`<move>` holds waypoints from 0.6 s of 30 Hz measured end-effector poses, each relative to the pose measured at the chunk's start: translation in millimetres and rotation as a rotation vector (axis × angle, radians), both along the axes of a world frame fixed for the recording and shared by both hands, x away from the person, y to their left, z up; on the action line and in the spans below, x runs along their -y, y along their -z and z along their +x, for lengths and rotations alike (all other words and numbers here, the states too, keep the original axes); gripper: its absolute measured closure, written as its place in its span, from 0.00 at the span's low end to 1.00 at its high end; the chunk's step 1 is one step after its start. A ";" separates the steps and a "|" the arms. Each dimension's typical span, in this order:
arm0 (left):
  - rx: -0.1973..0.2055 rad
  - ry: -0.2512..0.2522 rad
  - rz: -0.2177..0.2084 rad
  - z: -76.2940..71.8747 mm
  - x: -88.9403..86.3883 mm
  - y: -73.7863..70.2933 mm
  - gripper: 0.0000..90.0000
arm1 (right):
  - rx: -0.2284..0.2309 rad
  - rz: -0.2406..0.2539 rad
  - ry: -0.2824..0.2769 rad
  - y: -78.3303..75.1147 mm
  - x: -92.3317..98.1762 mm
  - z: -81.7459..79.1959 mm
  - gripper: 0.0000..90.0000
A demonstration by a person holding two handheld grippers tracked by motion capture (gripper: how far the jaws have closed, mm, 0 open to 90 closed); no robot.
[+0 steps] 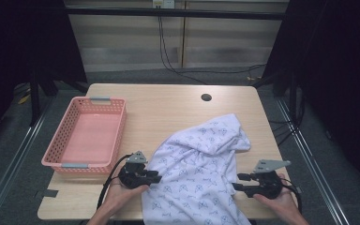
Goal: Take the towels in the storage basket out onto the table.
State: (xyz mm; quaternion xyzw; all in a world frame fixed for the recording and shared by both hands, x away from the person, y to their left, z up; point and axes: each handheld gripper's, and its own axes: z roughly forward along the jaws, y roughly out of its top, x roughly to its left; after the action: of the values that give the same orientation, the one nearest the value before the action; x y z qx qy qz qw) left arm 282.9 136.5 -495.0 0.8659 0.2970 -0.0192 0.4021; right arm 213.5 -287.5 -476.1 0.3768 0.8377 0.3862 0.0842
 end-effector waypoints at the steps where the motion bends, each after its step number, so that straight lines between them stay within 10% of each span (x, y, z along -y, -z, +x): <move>1: 0.000 0.000 0.000 0.0 0.0 0.0 0.77 | 0.000 0.000 0.000 0.0 0.0 0.0 0.56; 6: 0.003 -0.010 0.008 -2.1 -0.9 3.9 0.75 | -0.009 -0.097 -0.042 17.5 -17.7 8.8 0.54; 8: 0.006 -0.019 0.021 -2.5 -0.7 3.8 0.90 | 0.032 -0.151 -0.034 15.0 -14.2 3.0 0.87; 13: -0.020 -0.008 0.011 -0.3 -3.6 5.1 1.00 | 0.005 -0.139 0.065 14.5 18.2 2.9 0.94; 18: -0.055 0.113 0.020 -23.7 2.7 2.9 1.00 | -0.020 -0.144 0.041 11.8 27.2 -15.9 0.94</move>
State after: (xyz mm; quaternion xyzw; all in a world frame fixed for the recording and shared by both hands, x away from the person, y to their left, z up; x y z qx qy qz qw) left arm 259.2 133.8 -497.9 0.8844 0.2587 -0.0628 0.3833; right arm 197.6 -314.7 -487.9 0.3906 0.8563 0.3192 0.1104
